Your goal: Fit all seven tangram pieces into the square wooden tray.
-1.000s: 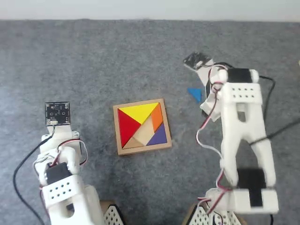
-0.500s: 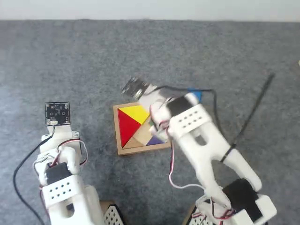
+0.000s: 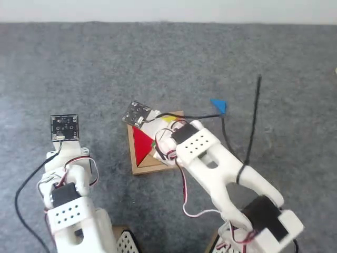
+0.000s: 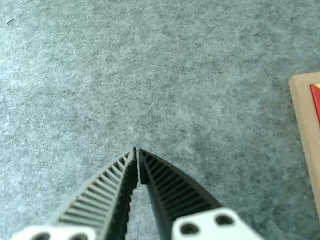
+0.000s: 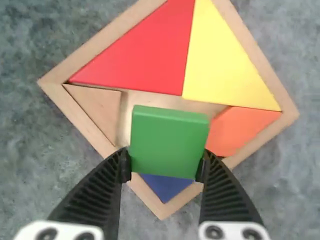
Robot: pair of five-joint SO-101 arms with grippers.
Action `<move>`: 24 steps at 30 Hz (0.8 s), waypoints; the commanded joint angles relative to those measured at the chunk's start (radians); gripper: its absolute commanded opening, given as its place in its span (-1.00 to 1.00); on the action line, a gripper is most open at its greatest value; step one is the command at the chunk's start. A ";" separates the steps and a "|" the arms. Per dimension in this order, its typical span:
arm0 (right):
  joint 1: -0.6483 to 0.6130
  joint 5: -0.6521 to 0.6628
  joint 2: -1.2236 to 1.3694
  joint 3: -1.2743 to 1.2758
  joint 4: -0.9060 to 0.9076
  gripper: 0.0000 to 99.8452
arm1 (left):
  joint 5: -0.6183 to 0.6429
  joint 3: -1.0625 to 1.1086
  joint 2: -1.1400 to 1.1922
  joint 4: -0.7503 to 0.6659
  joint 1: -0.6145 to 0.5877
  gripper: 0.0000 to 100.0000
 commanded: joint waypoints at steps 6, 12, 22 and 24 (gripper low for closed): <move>-0.024 -0.014 0.056 -0.057 -0.007 -0.83 | 0.005 -0.038 0.003 -0.015 -0.008 -0.98; -0.064 -0.012 0.074 -0.058 -0.007 -0.52 | 0.005 -0.038 0.003 -0.015 -0.005 -0.98; -0.054 -0.008 0.064 -0.100 0.064 -0.48 | 0.008 -0.038 0.003 -0.015 -0.006 -0.98; -0.013 -0.008 0.064 -0.144 0.114 -0.48 | 0.008 -0.038 0.003 -0.015 -0.008 -0.98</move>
